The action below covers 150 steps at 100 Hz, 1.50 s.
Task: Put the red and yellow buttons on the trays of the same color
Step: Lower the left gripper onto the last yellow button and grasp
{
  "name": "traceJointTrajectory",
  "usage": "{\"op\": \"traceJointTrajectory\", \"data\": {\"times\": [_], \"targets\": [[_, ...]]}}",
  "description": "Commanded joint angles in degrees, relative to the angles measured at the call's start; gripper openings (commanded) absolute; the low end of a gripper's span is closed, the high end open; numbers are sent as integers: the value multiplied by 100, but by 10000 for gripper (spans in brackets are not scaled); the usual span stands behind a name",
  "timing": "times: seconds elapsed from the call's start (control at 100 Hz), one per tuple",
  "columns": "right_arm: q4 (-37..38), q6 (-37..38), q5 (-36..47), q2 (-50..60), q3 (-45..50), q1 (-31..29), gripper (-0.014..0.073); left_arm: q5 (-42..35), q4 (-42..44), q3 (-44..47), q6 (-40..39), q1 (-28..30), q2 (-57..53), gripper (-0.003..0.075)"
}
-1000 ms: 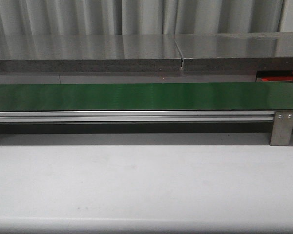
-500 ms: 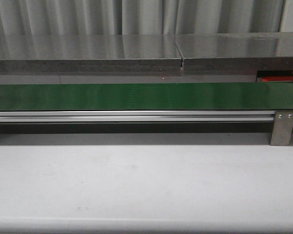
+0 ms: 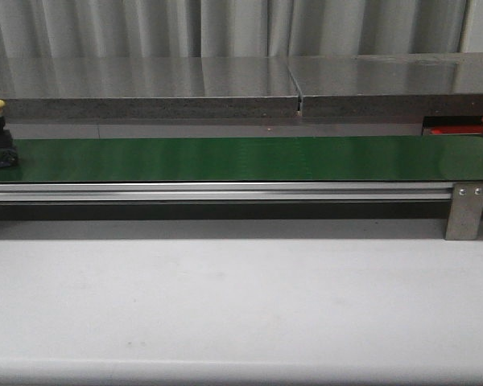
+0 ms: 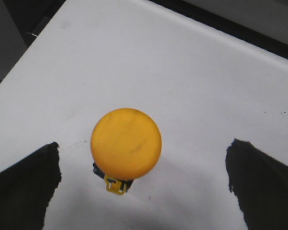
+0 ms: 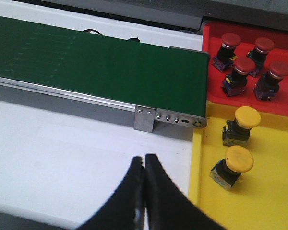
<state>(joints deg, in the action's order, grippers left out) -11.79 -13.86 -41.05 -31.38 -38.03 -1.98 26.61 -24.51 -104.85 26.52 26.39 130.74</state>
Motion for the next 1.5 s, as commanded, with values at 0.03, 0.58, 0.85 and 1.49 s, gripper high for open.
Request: {"op": "traceJointTrajectory", "data": {"times": [0.03,0.58,0.85,1.49], "targets": [[-15,-8,413,-13,-151,-10,-66,-317,-85,-435,-6,10,-149,658],[-15,-8,413,-13,-151,-10,-66,-766,-106,-698,-6,10,242,473],[-15,-8,413,-13,-151,-10,-66,-764,-119,-698,-6,10,242,12],[-15,-8,413,-13,-151,-10,-66,853,-771,-684,-6,-26,-1506,-19]]}}
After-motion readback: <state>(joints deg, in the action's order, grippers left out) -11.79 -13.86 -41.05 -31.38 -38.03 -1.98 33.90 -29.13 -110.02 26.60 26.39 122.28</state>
